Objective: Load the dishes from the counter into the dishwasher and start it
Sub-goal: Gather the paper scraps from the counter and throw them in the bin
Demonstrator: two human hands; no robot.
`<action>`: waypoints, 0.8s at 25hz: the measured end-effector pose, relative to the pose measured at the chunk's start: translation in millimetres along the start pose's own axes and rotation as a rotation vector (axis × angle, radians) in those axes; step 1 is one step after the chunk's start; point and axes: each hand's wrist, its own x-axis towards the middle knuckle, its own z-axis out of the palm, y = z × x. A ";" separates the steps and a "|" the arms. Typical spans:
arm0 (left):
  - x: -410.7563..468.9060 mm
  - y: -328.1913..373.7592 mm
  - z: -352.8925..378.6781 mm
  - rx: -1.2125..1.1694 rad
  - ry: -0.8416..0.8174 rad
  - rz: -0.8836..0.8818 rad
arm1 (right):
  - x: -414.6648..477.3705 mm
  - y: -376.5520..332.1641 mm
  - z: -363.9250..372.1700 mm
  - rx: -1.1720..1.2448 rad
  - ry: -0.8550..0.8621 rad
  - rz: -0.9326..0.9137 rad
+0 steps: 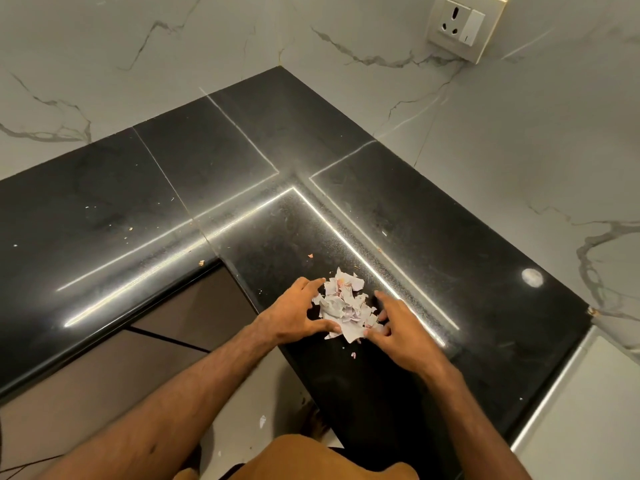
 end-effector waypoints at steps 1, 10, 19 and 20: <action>0.6 3.2 2.2 -0.004 -0.017 0.005 | 0.4 -4.4 4.7 0.018 -0.002 -0.013; 12.3 19.9 -1.5 0.202 -0.003 0.009 | 32.1 -21.0 -9.8 -0.101 -0.048 -0.096; 22.3 33.9 1.7 0.191 -0.060 -0.036 | 58.3 -43.4 6.3 -0.192 -0.058 -0.088; 23.6 34.6 1.4 0.191 -0.061 -0.038 | 57.4 -44.4 8.7 -0.182 -0.031 -0.092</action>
